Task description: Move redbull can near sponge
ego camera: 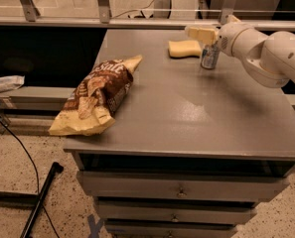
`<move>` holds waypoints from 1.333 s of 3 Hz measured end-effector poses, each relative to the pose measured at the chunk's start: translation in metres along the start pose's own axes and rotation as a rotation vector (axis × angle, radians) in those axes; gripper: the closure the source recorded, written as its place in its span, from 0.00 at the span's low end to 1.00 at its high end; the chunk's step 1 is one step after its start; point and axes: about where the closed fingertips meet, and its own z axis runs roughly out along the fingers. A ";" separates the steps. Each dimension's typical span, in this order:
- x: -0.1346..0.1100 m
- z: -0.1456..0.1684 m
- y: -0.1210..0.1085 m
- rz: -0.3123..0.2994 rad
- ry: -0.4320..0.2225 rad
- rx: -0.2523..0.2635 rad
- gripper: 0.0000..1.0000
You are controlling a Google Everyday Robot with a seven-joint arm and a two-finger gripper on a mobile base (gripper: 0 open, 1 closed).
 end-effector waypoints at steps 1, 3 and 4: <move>0.000 0.000 0.000 0.000 0.000 0.000 0.00; -0.036 -0.019 -0.031 -0.008 -0.059 -0.025 0.00; -0.072 -0.048 -0.078 0.028 -0.154 0.022 0.00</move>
Offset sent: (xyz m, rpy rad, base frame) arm -0.0047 -0.0100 0.0237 -0.0276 -0.0262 0.0925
